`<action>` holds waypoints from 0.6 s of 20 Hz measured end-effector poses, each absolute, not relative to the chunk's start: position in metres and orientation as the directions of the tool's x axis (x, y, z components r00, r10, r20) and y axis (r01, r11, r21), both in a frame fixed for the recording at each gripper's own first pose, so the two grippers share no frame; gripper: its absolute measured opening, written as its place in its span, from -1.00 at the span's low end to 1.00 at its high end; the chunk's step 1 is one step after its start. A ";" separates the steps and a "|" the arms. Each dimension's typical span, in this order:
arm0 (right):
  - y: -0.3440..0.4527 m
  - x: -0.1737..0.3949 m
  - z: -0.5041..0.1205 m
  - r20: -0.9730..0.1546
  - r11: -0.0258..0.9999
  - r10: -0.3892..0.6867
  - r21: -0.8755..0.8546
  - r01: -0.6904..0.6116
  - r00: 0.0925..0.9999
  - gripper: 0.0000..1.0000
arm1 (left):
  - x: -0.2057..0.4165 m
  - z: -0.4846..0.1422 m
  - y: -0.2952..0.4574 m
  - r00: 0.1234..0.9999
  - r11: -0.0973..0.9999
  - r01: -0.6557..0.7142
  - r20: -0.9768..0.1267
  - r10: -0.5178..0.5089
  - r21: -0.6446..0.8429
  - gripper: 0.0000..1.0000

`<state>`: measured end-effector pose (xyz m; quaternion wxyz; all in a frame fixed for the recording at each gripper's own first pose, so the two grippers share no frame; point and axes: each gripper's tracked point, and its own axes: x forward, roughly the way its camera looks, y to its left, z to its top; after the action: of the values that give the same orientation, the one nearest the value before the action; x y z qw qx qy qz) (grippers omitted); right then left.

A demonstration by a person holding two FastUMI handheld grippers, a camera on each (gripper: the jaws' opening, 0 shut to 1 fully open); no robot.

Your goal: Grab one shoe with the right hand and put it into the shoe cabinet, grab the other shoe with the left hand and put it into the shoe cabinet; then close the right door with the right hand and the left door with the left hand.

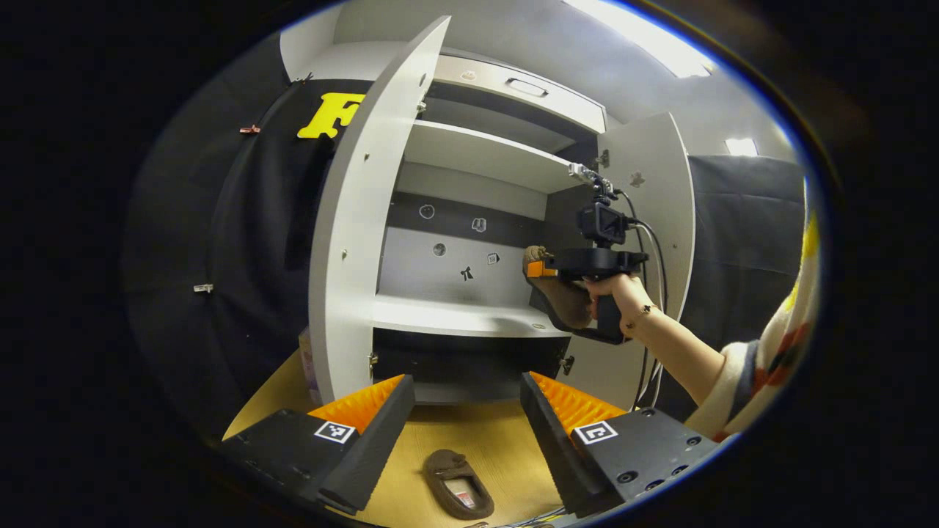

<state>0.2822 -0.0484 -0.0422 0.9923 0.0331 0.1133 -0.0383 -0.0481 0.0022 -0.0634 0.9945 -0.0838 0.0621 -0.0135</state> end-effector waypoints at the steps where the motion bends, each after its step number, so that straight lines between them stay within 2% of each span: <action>1: -0.051 0.295 -0.046 -0.244 0.992 -0.068 0.082 0.091 0.967 -0.91 | -0.048 -0.062 0.006 0.992 0.986 0.006 -0.121 -0.027 -0.167 0.86; 5: -0.062 0.343 -0.079 -0.321 0.979 -0.080 0.152 0.135 0.944 -0.91 | -0.052 -0.066 0.027 0.991 0.987 -0.040 -0.134 0.019 -0.157 0.86; 12: -0.063 0.386 -0.151 -0.446 0.987 -0.107 0.057 0.148 0.888 -0.92 | -0.052 -0.076 0.060 0.979 0.983 -0.119 -0.184 0.093 -0.140 0.86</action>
<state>0.3860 -0.0631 -0.1508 0.9707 0.0448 0.2268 -0.0658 -0.0520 0.0604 -0.0762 0.9918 -0.0751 0.0886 0.0535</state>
